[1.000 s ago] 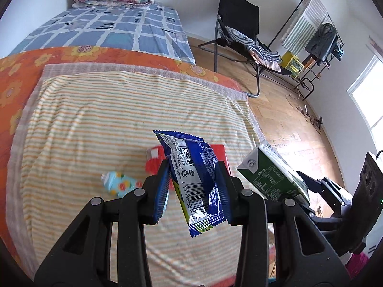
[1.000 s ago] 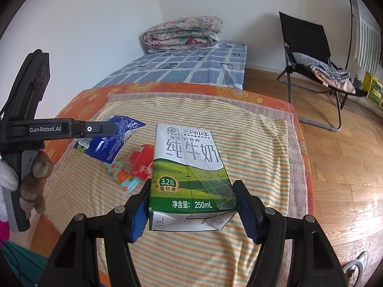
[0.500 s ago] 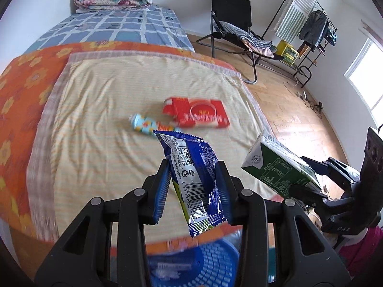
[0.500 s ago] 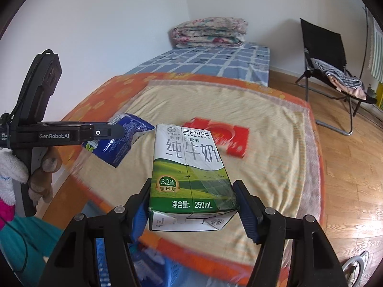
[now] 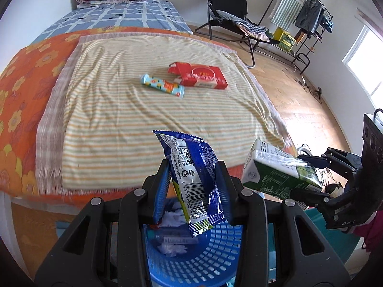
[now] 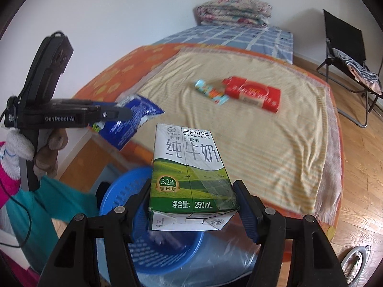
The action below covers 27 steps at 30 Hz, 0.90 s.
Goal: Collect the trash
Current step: 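Carry the packet over the basket with the left gripper while the right gripper carries the carton, then open the left gripper to drop the packet while the right gripper drops the carton into the basket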
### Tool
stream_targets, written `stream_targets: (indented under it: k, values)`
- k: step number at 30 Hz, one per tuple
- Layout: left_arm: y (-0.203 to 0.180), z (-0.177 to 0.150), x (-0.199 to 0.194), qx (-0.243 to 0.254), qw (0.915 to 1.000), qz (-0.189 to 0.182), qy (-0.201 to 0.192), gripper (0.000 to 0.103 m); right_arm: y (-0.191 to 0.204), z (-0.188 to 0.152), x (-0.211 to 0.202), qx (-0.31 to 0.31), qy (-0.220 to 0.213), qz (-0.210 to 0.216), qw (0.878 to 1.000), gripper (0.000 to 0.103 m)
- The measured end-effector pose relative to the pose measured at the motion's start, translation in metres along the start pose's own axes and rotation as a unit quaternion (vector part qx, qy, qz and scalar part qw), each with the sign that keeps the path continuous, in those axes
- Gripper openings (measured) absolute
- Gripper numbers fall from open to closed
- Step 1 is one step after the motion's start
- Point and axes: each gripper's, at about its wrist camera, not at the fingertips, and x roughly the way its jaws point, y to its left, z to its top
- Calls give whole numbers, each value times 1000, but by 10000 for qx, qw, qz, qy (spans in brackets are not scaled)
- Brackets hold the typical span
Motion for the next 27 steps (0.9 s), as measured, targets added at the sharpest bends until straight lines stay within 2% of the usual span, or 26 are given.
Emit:
stream_targets:
  k: [13,27]
  values:
    - [3,-56,13,164,9984,-63,535,38,34,-47,28,-397,733,30,9965,67]
    - [1,-94,41,283,9921,-49,1218,38,51,-67,62,-550,1179,180,9913,68]
